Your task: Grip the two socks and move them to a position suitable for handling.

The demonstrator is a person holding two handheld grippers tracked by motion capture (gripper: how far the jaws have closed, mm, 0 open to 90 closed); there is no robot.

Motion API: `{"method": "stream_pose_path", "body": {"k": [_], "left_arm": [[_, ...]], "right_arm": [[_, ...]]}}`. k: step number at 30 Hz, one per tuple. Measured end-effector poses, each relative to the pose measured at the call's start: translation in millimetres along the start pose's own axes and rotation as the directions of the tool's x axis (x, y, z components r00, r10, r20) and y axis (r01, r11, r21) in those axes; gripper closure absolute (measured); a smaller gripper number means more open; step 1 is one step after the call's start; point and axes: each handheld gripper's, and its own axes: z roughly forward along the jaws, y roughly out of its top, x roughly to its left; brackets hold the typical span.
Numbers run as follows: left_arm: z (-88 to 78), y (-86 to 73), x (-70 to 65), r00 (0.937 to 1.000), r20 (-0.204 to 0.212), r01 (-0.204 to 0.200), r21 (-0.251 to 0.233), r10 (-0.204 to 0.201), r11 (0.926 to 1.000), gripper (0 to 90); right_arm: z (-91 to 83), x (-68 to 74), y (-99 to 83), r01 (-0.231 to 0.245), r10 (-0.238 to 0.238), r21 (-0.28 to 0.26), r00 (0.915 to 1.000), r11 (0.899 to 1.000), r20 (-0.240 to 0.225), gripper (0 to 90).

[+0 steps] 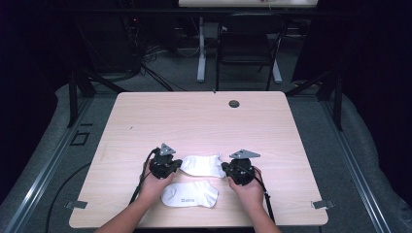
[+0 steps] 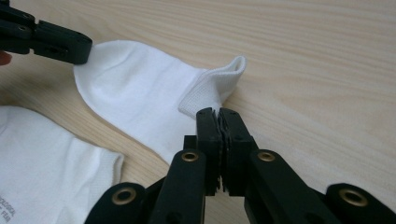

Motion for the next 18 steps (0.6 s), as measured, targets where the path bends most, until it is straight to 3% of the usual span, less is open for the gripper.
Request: {"method": "stream_pose_path", "body": {"k": [5, 11, 13, 14, 15, 17, 18], "left_arm": [[-0.7, -2.2, 3.2, 1.0000, -0.004, 0.005, 0.004, -0.005, 1.0000, 89.5], [-2.3, -3.9, 5.7, 1.0000, -0.006, 0.003, 0.003, -0.003, 1.0000, 89.5], [-2.4, -4.4, 5.9, 1.0000, -0.008, 0.003, -0.001, -0.003, 1.0000, 89.4], [-2.8, -4.7, 6.0, 1.0000, -0.006, 0.005, -0.001, -0.005, 1.0000, 89.5], [-2.8, -4.7, 6.0, 1.0000, -0.006, 0.005, -0.001, -0.005, 1.0000, 89.5], [-3.0, -4.8, 6.2, 1.0000, -0.003, 0.004, 0.004, -0.004, 1.0000, 89.4], [-2.9, -5.0, 6.2, 1.0000, -0.004, 0.004, 0.004, -0.004, 1.0000, 89.4]], "right_arm": [[6.5, -2.3, -6.1, 0.002, -0.003, 0.030, 0.9998, 1.000, 0.021, 87.5], [5.2, -9.6, -9.7, -0.038, 0.037, 0.037, 0.9988, 0.999, 0.032, 83.1], [0.8, -10.0, -8.4, -0.052, 0.051, 0.012, 0.9982, 0.999, 0.032, 82.6], [-4.7, -7.7, -5.8, -0.059, 0.060, -0.030, 0.9981, 0.998, 0.018, 83.1], [-4.7, -7.7, -5.8, -0.059, 0.060, -0.030, 0.9981, 0.998, 0.018, 83.1], [-8.6, -3.2, -2.5, -0.056, 0.056, -0.053, 0.9984, 0.997, 0.002, 83.3], [-8.8, 2.1, 0.0, -0.034, 0.033, -0.067, 0.9992, 0.997, -0.022, 82.9]]}}
